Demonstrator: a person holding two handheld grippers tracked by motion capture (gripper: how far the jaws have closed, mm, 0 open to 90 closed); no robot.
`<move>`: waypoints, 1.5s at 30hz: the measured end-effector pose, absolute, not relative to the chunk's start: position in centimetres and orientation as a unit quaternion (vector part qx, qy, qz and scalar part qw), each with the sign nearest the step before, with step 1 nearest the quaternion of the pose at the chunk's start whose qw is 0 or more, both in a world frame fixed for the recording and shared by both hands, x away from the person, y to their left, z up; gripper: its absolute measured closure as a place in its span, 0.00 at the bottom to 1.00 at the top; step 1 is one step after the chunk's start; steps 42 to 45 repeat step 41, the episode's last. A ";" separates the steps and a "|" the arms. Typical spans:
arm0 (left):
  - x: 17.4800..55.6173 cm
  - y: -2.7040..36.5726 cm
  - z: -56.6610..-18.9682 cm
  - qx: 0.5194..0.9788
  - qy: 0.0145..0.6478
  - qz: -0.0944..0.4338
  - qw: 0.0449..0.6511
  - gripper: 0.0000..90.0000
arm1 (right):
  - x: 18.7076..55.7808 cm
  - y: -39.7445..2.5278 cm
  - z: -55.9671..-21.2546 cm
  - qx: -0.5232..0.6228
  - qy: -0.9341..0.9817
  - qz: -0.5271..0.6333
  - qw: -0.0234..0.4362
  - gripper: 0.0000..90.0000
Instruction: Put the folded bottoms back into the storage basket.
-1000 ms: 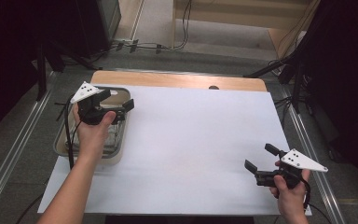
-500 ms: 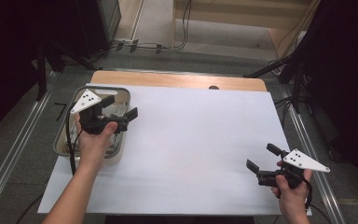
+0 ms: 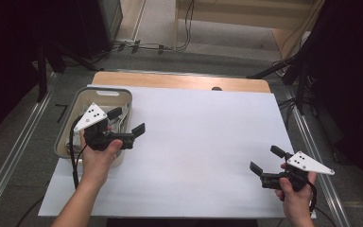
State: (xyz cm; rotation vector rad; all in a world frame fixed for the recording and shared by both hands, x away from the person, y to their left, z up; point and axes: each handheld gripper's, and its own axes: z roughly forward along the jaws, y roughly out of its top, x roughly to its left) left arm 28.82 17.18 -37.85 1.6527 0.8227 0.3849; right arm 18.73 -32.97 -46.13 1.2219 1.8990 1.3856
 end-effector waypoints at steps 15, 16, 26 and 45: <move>25.5 17.0 -38.7 0.718 0.329 0.160 0.592 0.00 | 18.7 -33.1 -46.2 0.449 0.695 0.505 0.245 0.00; 25.3 17.0 -38.9 0.718 0.328 0.160 0.592 0.00 | 18.7 -33.2 -46.3 0.449 0.695 0.505 0.245 0.00; 23.9 17.7 -40.7 0.719 0.330 0.158 0.591 0.00 | 18.7 -33.2 -46.5 0.452 0.695 0.501 0.247 0.00; 22.1 18.7 -44.5 0.728 0.331 0.149 0.581 0.00 | 18.6 -33.2 -47.1 0.452 0.699 0.494 0.252 0.00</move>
